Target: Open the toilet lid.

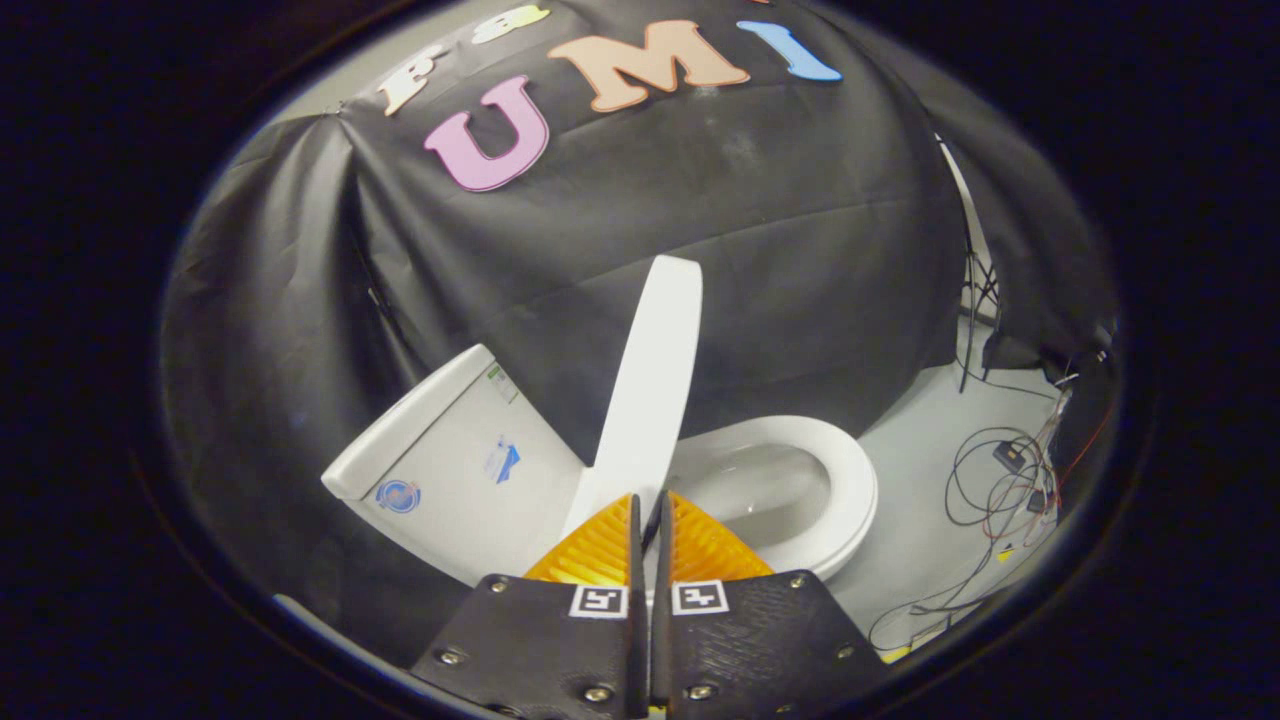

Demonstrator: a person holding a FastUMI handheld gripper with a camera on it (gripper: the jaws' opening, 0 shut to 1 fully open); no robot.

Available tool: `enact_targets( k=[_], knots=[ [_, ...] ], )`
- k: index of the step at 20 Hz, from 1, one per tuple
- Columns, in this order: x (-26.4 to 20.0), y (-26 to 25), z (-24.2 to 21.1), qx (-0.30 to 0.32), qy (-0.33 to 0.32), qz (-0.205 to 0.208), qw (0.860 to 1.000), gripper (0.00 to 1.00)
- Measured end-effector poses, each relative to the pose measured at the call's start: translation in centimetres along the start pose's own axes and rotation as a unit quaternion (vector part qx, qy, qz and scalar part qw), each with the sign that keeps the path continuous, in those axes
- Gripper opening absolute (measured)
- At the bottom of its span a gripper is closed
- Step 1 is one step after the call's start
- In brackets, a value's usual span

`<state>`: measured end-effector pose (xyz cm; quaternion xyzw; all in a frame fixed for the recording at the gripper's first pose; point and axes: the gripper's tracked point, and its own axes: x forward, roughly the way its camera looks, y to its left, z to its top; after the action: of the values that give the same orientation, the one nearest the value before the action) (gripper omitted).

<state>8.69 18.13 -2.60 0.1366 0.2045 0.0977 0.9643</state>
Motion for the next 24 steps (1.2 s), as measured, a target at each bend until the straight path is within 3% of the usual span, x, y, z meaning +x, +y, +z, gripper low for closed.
enact_targets(
  k=[24],
  knots=[
    [0.1,11.8,1.2,-0.094,-0.05,0.046,0.993,0.03]
  ],
)
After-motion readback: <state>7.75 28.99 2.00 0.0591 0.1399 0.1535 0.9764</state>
